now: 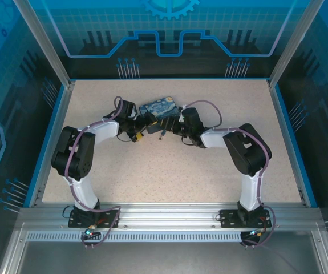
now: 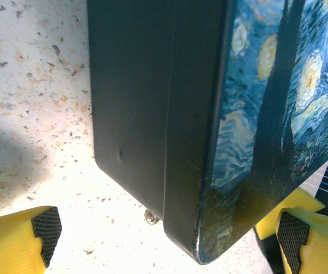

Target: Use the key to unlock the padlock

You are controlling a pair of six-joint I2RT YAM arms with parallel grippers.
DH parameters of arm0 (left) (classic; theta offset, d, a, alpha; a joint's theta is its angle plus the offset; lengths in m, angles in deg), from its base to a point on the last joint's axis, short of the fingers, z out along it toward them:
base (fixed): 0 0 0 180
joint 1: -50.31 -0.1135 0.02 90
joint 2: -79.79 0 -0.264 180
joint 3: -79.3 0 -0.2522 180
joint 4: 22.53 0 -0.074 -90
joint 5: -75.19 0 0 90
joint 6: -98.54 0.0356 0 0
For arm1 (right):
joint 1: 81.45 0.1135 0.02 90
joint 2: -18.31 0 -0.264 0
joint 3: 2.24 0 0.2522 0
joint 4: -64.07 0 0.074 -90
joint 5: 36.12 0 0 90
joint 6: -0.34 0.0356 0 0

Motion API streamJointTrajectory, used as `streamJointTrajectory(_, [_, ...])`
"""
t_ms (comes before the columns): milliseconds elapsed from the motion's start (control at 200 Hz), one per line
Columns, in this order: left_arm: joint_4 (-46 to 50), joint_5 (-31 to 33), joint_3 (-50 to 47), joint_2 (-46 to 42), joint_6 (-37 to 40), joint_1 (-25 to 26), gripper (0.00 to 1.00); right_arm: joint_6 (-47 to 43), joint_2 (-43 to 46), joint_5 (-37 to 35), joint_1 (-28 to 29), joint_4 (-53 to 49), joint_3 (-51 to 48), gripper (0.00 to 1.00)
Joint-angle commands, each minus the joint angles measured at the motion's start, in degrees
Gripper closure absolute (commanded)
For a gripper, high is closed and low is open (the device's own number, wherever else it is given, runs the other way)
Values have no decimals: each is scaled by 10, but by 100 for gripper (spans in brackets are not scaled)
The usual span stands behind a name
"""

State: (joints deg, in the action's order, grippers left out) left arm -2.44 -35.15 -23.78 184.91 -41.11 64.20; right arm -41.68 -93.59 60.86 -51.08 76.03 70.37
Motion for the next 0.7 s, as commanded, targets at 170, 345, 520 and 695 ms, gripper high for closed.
streamJointTrajectory(170, [-14,3,-9,1,-11,-1,1,-24,40,-51,38,-75,-15,37])
streamJointTrajectory(345, [-17,3,-12,2,-13,-1,1,-26,26,-104,71,-163,30,39])
streamJointTrajectory(520, [-21,1,-15,3,-17,-1,1,-17,2,-134,87,-210,68,40])
streamJointTrajectory(695, [-22,1,-14,4,-18,-1,1,-10,-17,-155,91,-251,97,41])
